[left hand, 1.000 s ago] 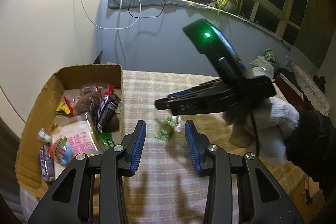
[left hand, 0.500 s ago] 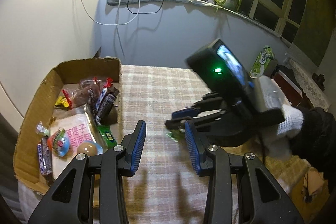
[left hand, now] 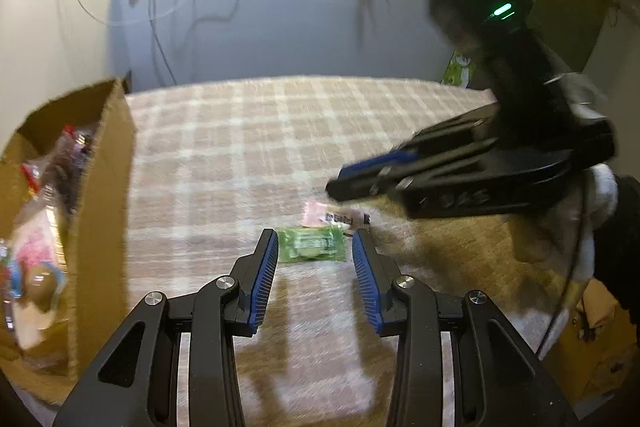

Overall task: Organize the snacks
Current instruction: 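Move left gripper to the green mint packet while right gripper approaches the pink stick candy, then grasp the green mint packet with left gripper while right gripper grasps the pink candy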

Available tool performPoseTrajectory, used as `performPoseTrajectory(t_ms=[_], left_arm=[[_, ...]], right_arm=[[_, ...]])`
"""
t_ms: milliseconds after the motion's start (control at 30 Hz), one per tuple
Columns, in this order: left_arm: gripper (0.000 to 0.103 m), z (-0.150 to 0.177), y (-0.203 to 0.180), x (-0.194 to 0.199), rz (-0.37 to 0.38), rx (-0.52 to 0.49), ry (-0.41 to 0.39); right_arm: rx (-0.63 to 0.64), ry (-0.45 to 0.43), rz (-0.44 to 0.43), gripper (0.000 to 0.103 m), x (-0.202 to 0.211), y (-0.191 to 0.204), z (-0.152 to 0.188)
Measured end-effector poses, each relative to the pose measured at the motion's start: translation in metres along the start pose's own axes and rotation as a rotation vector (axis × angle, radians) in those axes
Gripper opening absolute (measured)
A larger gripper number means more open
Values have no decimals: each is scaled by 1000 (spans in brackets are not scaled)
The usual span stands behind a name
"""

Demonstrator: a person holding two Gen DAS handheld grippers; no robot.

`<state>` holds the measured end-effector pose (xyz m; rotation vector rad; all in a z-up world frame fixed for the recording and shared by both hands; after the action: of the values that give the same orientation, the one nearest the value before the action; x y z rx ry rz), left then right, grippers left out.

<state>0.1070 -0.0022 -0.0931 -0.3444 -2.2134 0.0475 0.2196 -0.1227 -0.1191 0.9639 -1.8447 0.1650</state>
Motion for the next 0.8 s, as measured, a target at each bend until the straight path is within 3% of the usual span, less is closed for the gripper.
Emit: performPoseTrajectory(t_ms=[233, 333, 400, 800], left_arm=[[37, 12, -5, -21, 53, 43, 90], [37, 9, -2, -29, 59, 71, 80], [37, 4, -1, -33, 40, 58, 75], [37, -6, 14, -36, -69, -18, 60]], right_arm=[[47, -3, 60, 18, 6, 8, 4], [101, 18, 56, 22, 1, 19, 5], [149, 34, 75, 39, -1, 26, 8], [164, 51, 79, 39, -10, 20, -3]])
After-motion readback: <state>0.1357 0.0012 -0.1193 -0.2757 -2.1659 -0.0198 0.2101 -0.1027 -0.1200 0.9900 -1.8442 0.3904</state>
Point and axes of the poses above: each gripper's, at about its wrist camera, not at the fingertips, and x roughly against the way its jaws point, y to its left, z to its underside, the point moved 1 cm from there along -x, roughly the way its jaws point
